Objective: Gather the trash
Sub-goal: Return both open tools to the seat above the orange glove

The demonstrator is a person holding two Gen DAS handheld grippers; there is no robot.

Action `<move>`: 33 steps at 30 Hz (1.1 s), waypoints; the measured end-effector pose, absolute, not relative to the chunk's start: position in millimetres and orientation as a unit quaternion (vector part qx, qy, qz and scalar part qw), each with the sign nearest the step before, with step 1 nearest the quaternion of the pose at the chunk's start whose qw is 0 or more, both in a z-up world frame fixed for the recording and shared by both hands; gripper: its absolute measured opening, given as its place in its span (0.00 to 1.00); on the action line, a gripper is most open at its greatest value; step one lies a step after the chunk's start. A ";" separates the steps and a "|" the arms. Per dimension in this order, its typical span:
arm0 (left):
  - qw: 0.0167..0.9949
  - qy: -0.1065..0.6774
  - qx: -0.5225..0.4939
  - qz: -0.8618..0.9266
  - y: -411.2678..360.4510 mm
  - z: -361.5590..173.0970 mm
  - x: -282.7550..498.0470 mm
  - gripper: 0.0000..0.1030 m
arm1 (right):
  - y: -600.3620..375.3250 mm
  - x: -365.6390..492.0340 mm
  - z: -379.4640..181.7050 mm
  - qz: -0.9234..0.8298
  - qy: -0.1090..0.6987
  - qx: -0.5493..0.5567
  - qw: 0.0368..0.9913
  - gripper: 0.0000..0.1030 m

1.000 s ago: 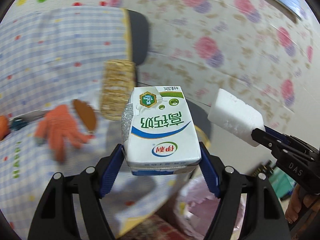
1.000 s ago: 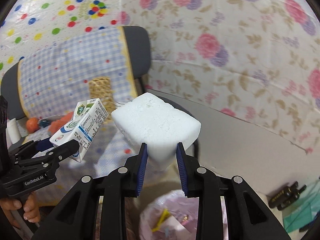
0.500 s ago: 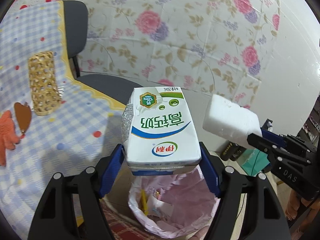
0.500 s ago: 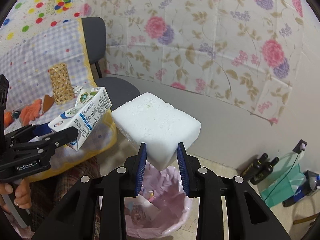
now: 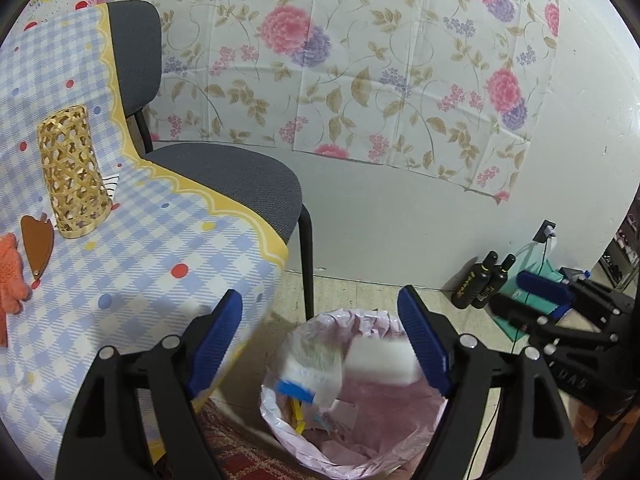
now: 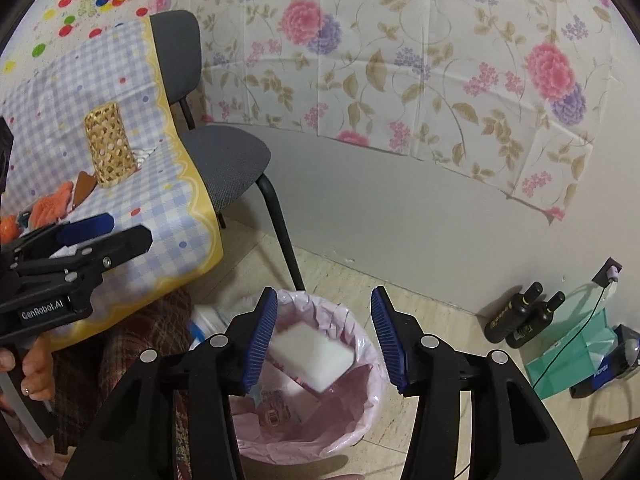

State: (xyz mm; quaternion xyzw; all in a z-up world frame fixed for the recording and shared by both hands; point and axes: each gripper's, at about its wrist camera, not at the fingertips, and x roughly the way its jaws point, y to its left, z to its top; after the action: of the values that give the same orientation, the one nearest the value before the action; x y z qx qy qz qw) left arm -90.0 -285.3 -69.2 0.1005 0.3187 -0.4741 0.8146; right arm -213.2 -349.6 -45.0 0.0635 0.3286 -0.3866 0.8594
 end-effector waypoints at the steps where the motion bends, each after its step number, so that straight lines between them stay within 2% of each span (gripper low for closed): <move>1: 0.817 0.318 0.102 -0.471 -284.4 -68.3 -89.4 0.76 | -348.9 -213.3 -40.9 -0.386 0.322 0.064 0.862 0.49; 13: 0.858 0.294 0.108 -0.407 -245.3 -44.6 -65.6 0.78 | -337.1 -179.2 -6.9 -0.347 0.288 0.062 0.890 0.49; 24: 0.907 0.278 0.060 -0.310 -169.9 -9.5 -14.2 0.79 | -300.1 -115.8 16.3 -0.279 0.274 0.028 0.920 0.49; 33: 0.924 0.284 0.026 -0.255 -115.0 -2.3 7.3 0.79 | -270.5 -70.9 24.5 -0.231 0.272 0.006 0.934 0.49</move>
State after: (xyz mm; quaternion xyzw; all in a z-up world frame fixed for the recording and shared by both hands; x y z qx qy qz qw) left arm 7.3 -115.0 -2.3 0.0256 0.2843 -0.2549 0.9239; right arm -70.9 -270.5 24.5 0.0056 0.2722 -0.2308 0.9341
